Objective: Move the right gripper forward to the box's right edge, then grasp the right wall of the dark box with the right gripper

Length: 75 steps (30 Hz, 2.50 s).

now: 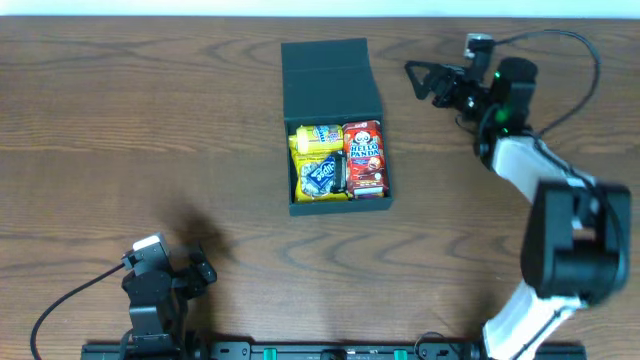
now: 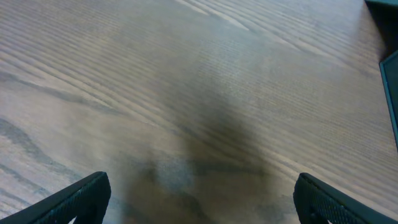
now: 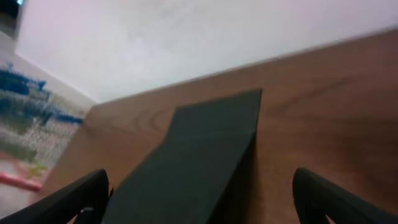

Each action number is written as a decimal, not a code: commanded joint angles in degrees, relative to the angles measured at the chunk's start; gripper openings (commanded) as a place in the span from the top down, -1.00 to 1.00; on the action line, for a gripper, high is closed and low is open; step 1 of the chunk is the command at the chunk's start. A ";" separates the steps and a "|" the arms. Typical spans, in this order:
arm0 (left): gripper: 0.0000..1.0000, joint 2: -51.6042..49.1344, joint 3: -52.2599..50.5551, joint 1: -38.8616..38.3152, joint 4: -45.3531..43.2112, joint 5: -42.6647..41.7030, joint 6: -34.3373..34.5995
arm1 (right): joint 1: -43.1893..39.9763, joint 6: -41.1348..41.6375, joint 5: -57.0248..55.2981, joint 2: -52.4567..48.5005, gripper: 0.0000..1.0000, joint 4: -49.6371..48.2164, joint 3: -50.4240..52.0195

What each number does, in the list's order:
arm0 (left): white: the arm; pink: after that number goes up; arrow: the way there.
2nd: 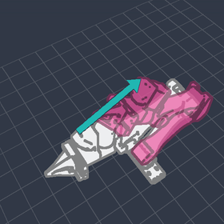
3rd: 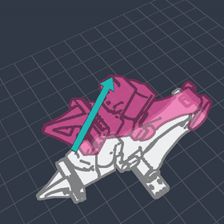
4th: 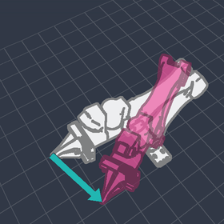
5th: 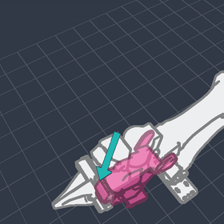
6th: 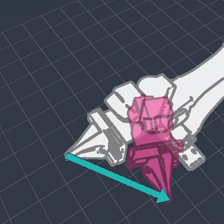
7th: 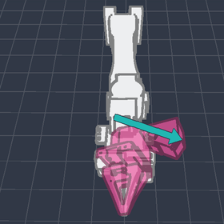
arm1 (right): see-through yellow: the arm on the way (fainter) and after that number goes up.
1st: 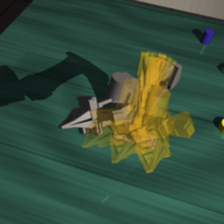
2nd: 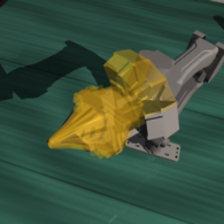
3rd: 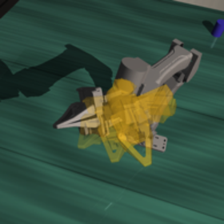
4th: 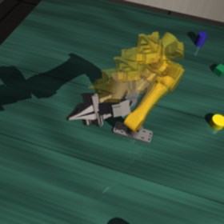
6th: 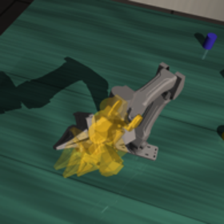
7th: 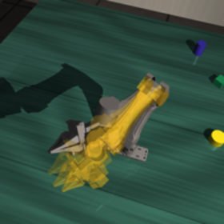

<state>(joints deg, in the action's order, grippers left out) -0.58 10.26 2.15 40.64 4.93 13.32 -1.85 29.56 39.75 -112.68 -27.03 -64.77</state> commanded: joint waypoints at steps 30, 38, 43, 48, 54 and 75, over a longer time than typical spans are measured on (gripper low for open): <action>-0.90 0.28 -0.83 0.17 1.36 0.79 0.17 | 7.96 13.49 8.76 -21.49 0.37 -6.05 -11.85; -0.91 0.28 -0.83 0.17 1.36 0.79 0.17 | 8.15 13.49 9.14 -21.49 0.97 -6.12 -12.28; -0.90 0.28 -0.83 0.17 1.36 0.79 0.17 | 8.15 13.03 13.31 -21.46 0.97 -10.54 -12.28; -0.90 0.28 -0.83 0.17 1.36 0.79 0.17 | 8.15 13.16 22.58 -21.46 0.97 -18.27 -12.33; -0.90 0.28 -0.83 0.17 1.38 0.79 0.17 | 8.13 14.34 34.51 -21.46 0.97 -25.35 -12.33; -0.90 0.28 -0.83 0.17 1.36 0.79 0.17 | 8.44 45.35 49.62 -20.68 0.97 -63.25 -12.35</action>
<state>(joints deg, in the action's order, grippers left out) -0.58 10.26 2.15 40.64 4.93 13.32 5.52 72.40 88.64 -134.32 -88.84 -76.79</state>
